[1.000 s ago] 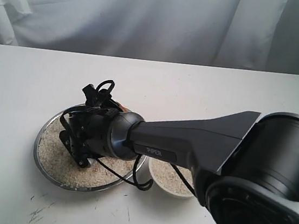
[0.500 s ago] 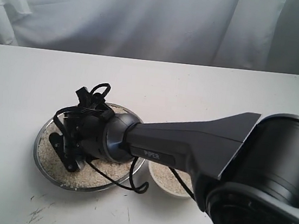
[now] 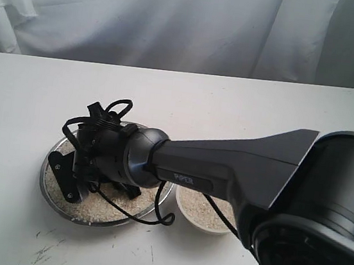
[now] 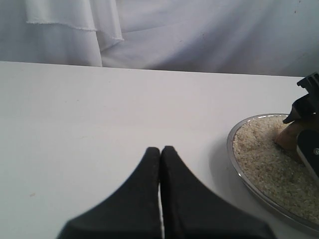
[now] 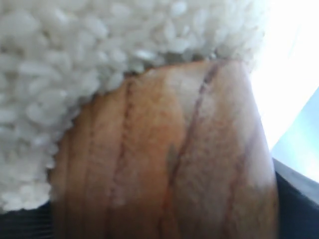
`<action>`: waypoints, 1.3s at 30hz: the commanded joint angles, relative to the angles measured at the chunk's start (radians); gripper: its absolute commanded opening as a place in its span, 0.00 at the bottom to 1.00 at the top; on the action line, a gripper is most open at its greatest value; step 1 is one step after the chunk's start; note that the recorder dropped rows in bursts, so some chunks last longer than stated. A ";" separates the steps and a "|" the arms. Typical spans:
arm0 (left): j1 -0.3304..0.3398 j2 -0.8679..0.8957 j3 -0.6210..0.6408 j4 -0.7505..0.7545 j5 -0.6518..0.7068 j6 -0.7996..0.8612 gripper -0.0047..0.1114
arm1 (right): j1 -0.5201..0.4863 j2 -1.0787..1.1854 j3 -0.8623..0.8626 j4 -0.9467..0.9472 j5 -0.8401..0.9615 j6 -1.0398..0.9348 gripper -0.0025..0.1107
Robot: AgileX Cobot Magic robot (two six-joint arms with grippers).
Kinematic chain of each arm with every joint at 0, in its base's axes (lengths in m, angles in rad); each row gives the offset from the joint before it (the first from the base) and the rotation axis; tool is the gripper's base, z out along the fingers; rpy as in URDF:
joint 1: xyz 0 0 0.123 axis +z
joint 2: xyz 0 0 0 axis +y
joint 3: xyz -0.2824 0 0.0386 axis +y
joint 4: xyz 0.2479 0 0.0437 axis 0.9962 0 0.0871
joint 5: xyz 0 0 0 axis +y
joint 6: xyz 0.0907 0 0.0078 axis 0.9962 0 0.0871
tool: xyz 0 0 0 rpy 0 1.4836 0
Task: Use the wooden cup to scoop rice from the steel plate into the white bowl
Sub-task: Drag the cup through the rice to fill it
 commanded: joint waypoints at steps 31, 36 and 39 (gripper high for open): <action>-0.003 -0.004 0.005 0.000 -0.006 0.000 0.04 | -0.042 -0.027 0.002 0.221 -0.116 0.048 0.02; -0.003 -0.004 0.005 0.000 -0.006 0.000 0.04 | -0.055 -0.041 0.002 0.253 -0.123 0.048 0.02; -0.003 -0.004 0.005 0.000 -0.006 0.000 0.04 | -0.066 -0.056 0.002 0.291 -0.134 0.053 0.02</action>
